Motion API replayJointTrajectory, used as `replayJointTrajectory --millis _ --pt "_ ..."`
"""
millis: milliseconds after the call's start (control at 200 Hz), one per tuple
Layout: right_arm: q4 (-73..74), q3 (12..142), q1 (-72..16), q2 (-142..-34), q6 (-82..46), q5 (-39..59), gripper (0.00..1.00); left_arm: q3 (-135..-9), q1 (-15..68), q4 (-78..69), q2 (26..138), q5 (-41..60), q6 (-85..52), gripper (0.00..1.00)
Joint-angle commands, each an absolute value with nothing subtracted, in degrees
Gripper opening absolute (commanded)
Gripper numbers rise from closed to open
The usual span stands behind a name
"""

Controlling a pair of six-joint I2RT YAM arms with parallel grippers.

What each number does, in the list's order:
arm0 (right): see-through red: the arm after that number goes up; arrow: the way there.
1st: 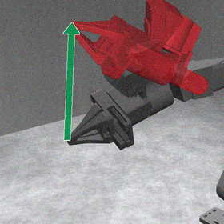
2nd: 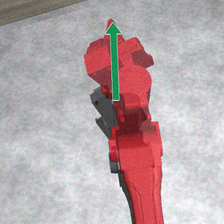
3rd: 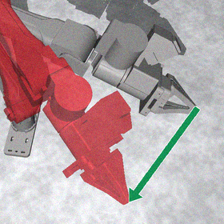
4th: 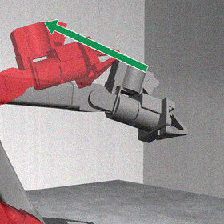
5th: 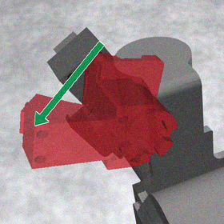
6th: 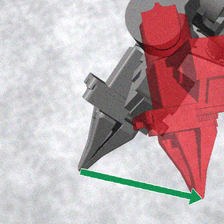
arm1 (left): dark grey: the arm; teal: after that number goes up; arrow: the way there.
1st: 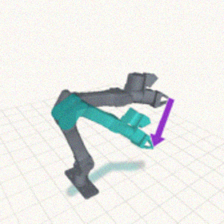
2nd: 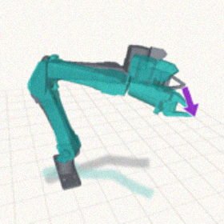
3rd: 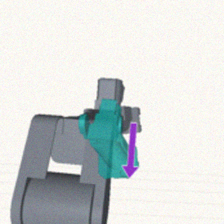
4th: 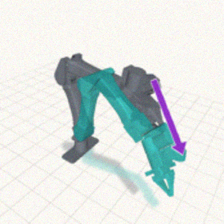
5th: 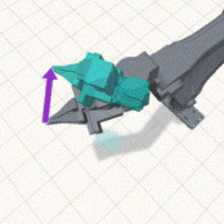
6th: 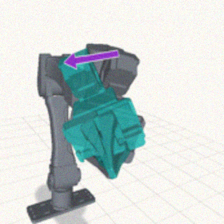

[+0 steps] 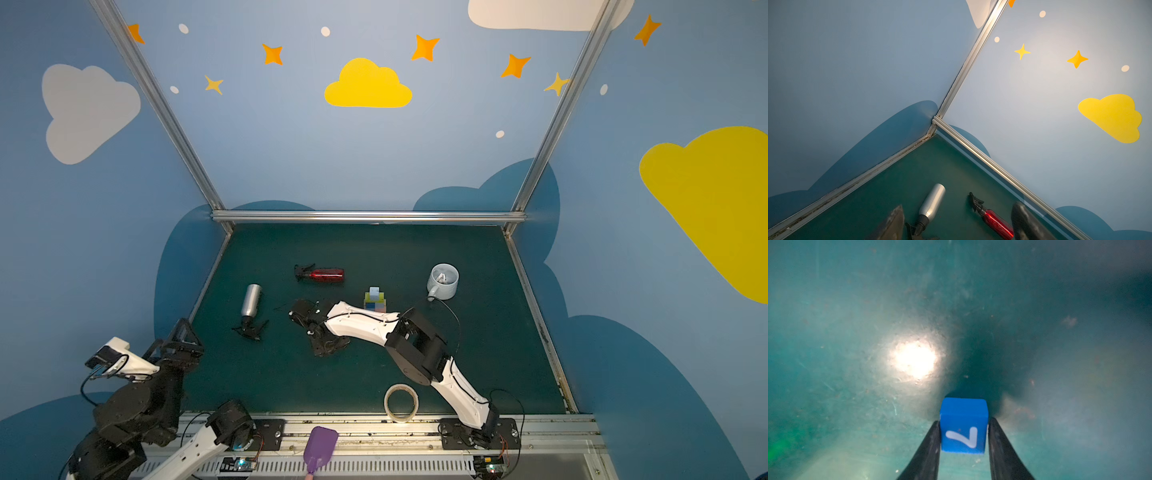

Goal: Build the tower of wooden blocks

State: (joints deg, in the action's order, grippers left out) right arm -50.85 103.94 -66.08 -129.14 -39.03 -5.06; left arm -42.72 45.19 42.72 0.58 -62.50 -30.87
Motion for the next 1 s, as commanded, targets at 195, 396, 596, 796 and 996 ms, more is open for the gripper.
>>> replayJointTrajectory --millis 195,396,596,796,996 --pt "-52.35 105.52 -66.05 -129.65 -39.38 -5.45 0.34 -42.93 45.65 43.51 -0.26 -63.85 -31.14 0.8" --pt "-53.67 106.08 -65.98 -127.9 -38.76 -6.42 0.31 -42.84 45.83 43.42 -0.26 -63.89 -31.12 0.8" --pt "-55.02 106.26 -65.26 -124.92 -38.15 -5.86 0.3 -42.47 45.88 42.03 0.0 -62.95 -30.49 0.8" --pt "-55.97 106.26 -64.05 -120.47 -37.47 -5.54 0.3 -42.41 45.88 40.06 2.15 -61.14 -28.76 0.8" --pt "-58.01 106.39 -61.25 -116.44 -36.53 -4.79 0.28 -42.62 45.88 37.0 7.08 -59.29 -26.33 0.81"
